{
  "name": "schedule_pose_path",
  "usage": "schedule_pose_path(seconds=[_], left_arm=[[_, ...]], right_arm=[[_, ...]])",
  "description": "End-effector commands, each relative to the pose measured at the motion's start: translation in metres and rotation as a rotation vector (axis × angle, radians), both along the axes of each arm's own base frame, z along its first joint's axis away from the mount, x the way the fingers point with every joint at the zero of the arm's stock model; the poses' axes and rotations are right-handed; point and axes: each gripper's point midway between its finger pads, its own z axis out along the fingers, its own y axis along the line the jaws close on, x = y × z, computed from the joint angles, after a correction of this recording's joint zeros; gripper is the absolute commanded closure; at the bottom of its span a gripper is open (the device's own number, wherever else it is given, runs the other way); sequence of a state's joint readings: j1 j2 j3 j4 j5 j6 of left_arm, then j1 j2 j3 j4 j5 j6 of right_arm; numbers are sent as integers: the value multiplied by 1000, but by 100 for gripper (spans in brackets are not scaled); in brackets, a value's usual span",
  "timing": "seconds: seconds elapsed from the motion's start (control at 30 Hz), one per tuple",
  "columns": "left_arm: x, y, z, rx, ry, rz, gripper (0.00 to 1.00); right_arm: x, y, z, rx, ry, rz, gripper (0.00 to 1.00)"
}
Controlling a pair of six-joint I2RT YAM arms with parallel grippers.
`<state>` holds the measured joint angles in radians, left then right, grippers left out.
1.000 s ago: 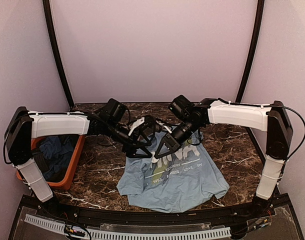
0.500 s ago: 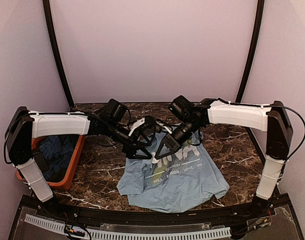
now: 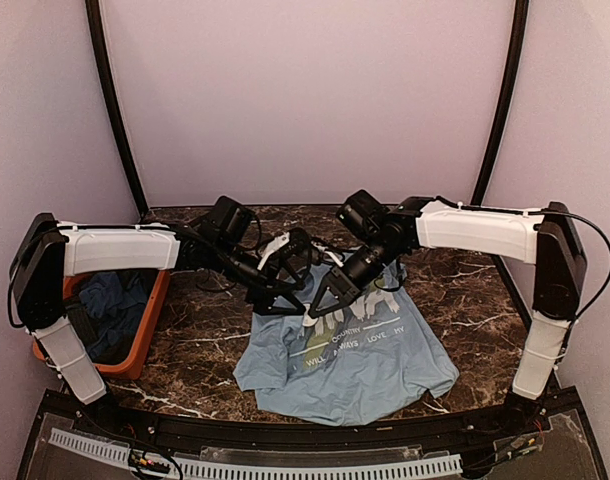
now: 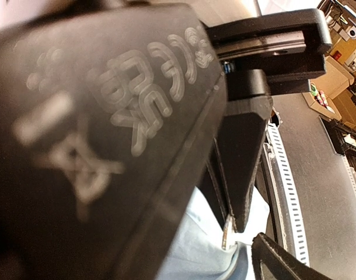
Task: Pin the brooch onto the clothing
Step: Pin the brooch to the flattened clothing.
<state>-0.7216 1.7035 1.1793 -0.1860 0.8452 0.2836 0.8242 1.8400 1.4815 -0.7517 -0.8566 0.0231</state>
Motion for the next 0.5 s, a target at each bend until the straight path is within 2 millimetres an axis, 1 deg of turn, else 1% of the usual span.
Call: schedule_pose_path(seconds=[0.0,0.33,0.47], left_arm=[[-7,1,-8,22,41,-8,13],[-10,3,-7,23,38,-21,13],[-10,3,-6,18,42,-24,14]], right_arm=[[-7,15,47,186,-97,67,100],[-5,11,65,254,-100,73,100],[-4,11,67,257,-102,71,100]])
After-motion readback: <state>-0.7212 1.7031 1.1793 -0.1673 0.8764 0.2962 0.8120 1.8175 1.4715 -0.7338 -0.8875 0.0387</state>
